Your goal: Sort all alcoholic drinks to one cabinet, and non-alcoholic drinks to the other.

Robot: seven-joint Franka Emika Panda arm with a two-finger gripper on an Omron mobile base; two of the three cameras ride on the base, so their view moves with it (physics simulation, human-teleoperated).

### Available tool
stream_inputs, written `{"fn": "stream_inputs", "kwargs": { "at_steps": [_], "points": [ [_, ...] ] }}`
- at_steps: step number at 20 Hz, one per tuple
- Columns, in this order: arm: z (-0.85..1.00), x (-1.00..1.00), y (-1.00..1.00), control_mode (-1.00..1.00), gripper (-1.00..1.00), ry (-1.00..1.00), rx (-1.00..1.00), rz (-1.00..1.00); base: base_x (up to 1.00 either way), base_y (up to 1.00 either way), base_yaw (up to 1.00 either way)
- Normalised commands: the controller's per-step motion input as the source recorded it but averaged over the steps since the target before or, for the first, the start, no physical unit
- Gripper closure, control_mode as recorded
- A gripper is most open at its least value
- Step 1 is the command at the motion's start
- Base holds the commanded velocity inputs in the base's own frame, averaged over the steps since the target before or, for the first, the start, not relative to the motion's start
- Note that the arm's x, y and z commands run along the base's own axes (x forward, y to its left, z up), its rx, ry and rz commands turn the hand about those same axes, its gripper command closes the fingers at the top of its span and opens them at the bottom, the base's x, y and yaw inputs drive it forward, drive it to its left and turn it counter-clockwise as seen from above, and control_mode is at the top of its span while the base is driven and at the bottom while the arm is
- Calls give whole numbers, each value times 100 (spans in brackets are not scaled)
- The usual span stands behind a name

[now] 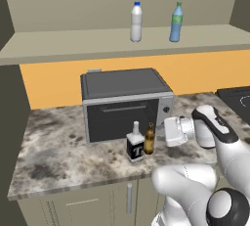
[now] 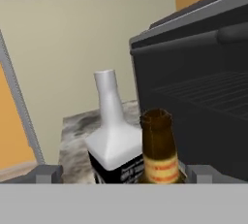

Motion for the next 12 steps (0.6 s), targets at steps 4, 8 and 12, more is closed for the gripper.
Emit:
{"fn": "stream_inputs", "kwargs": {
  "at_steps": [4, 8, 12],
  "points": [
    [-15, 10, 7, -100, -100, 0, 0, 0, 0, 0, 0],
    [-12, 6, 9, -100, -100, 0, 0, 0, 0, 0, 0],
    [-9, 6, 3, -100, -100, 1, 0, 0, 0, 0, 0]
  ]
}}
